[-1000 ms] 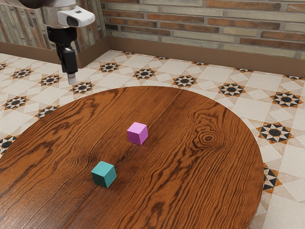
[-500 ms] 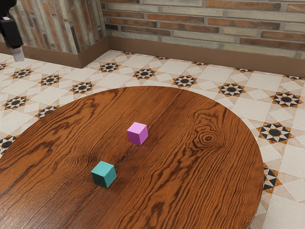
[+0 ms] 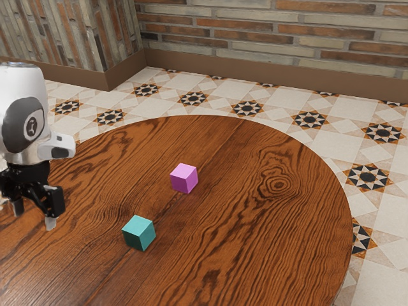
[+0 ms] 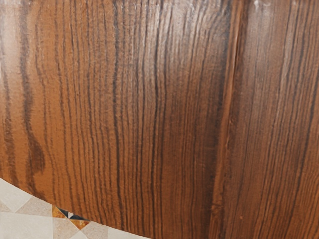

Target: Pick up the blue block with one arm, and put the blue block on the pink block with one arm

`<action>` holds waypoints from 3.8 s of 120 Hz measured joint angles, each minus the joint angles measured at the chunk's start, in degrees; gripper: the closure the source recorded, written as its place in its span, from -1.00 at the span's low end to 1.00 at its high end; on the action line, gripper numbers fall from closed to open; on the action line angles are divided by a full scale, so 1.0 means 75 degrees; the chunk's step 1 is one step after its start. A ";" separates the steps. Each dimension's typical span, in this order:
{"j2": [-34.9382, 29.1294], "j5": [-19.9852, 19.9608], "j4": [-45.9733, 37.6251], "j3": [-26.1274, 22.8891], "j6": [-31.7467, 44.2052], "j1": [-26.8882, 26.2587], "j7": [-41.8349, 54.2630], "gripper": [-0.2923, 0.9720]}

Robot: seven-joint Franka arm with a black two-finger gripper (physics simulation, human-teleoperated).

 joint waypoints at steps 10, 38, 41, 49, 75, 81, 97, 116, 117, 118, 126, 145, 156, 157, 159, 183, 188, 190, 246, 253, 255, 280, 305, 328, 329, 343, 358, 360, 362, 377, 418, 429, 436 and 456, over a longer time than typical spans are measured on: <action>0.0232 -0.1131 0.0051 -0.1322 0.0534 0.1459 0.0083 -0.54; -0.0601 -0.3654 -0.0797 -0.2850 0.2252 0.1738 0.0578 -0.54; -0.0655 -0.3782 -0.0861 -0.2879 0.2372 0.1734 0.0662 -0.54; -0.0710 -0.4005 -0.0938 -0.2916 0.2631 0.1745 0.0879 -0.54; -0.0655 -0.4637 -0.0409 -0.3677 0.3071 0.2745 0.1553 -0.54; -0.0653 -0.4834 -0.0222 -0.3908 0.3119 0.2987 0.1687 -0.54; -0.0636 -0.5319 0.0321 -0.4442 0.3137 0.3656 0.1980 -0.54; -0.0623 -0.5747 0.0440 -0.4815 0.2906 0.3649 0.2070 -0.54; -0.0621 -0.5758 0.0441 -0.4827 0.2896 0.3659 0.2073 -0.54; -0.0619 -0.5768 0.0442 -0.4840 0.2885 0.3674 0.2075 -0.54; -0.0612 -0.5834 0.0446 -0.4928 0.2815 0.3820 0.2092 -0.54; -0.0632 -0.5900 0.0688 -0.5250 0.2717 0.4147 0.2120 -0.54; -0.0652 -0.5911 0.0974 -0.5456 0.2686 0.4388 0.2123 -0.54; -0.0653 -0.5912 0.0999 -0.5481 0.2685 0.4412 0.2123 -0.54; -0.0656 -0.5915 0.1040 -0.5531 0.2682 0.4463 0.2123 -0.54; -0.0708 -0.5933 0.1148 -0.5788 0.2655 0.4763 0.2123 -0.54; -0.0716 -0.5934 0.1149 -0.5806 0.2653 0.4779 0.2123 -0.54; -0.0718 -0.5935 0.1149 -0.5813 0.2652 0.4784 0.2122 -0.54; -0.1096 -0.6065 0.1302 -0.6406 0.2651 0.5170 0.2091 -0.54; -0.1159 -0.6122 0.1303 -0.6488 0.2650 0.5245 0.2089 -0.52; -0.1167 -0.6143 0.1303 -0.6500 0.2650 0.5263 0.2089 -0.51; -0.1191 -0.6214 0.1358 -0.6531 0.2646 0.5305 0.2087 -0.20; -0.1160 -0.6137 0.1408 -0.6492 0.2631 0.5210 0.2081 -0.03; -0.0771 -0.5638 0.1999 -0.5866 0.2445 0.5316 0.2060 0.02; -0.0715 -0.5595 0.2080 -0.5849 0.2436 0.5371 0.2059 0.02; -0.0381 -0.5136 0.3015 -0.5764 0.2265 0.6186 0.2045 0.02; -0.0340 -0.4906 0.3818 -0.6075 0.2024 0.7113 0.2037 0.01; -0.0339 -0.4891 0.3934 -0.6163 0.1990 0.7248 0.2037 0.00; -0.0338 -0.4878 0.4031 -0.6242 0.1959 0.7356 0.2036 0.00; -0.0353 -0.4848 0.4669 -0.6625 0.1760 0.7898 0.2029 0.01; -0.0530 -0.4786 0.6453 -0.7831 0.1335 0.9552 0.1687 0.01; -0.0615 -0.4774 0.6797 -0.7855 0.1268 0.9841 0.1468 0.01; -0.0654 -0.4772 0.7268 -0.8048 0.1203 1.0190 0.1338 0.00; -0.0858 -0.4788 0.8288 -0.8459 0.1052 1.0651 0.0836 0.01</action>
